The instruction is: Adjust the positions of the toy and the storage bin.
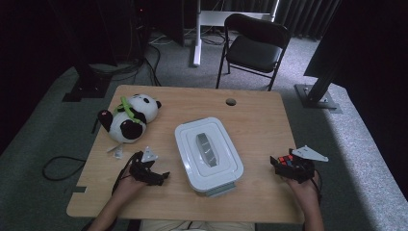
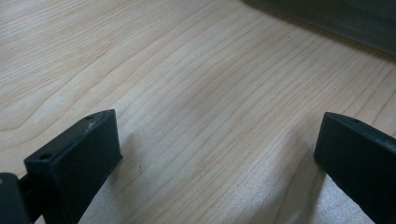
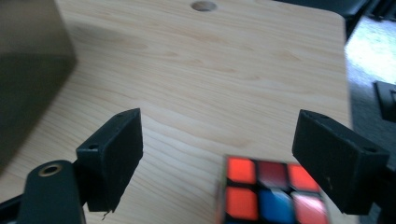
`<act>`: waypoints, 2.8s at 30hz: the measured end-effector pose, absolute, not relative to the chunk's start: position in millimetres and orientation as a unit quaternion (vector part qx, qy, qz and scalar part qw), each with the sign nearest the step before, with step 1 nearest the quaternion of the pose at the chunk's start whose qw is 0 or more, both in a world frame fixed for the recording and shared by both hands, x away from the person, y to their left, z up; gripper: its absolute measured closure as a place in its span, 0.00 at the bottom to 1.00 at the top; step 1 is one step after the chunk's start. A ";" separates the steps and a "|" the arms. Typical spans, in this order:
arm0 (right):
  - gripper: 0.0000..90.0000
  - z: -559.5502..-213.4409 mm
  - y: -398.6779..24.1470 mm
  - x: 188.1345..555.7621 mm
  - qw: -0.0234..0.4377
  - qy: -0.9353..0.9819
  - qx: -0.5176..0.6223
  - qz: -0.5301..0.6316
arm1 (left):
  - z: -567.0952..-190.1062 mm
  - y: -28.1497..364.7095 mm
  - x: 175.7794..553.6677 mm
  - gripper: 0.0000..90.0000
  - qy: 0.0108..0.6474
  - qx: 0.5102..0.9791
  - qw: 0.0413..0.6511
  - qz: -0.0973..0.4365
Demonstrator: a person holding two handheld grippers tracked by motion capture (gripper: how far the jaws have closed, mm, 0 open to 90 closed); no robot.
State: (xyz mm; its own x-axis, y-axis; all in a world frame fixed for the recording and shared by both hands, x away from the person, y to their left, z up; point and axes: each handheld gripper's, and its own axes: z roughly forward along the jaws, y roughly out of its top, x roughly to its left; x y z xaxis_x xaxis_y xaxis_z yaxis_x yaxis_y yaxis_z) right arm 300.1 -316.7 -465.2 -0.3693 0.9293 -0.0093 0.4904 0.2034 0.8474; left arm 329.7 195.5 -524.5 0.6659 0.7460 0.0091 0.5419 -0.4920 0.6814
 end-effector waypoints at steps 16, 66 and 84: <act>0.17 -480.2 -263.2 313.9 0.250 0.757 0.448 0.405 | -524.5 194.8 328.6 0.01 0.384 0.847 0.332 0.156; 0.14 -527.4 -234.5 337.1 0.190 0.802 0.450 0.344 | -523.7 199.5 326.8 0.01 0.369 0.856 0.330 0.149; 0.14 -527.4 -234.5 337.0 0.190 0.801 0.451 0.344 | -490.3 208.0 339.7 0.01 0.344 0.860 0.345 0.150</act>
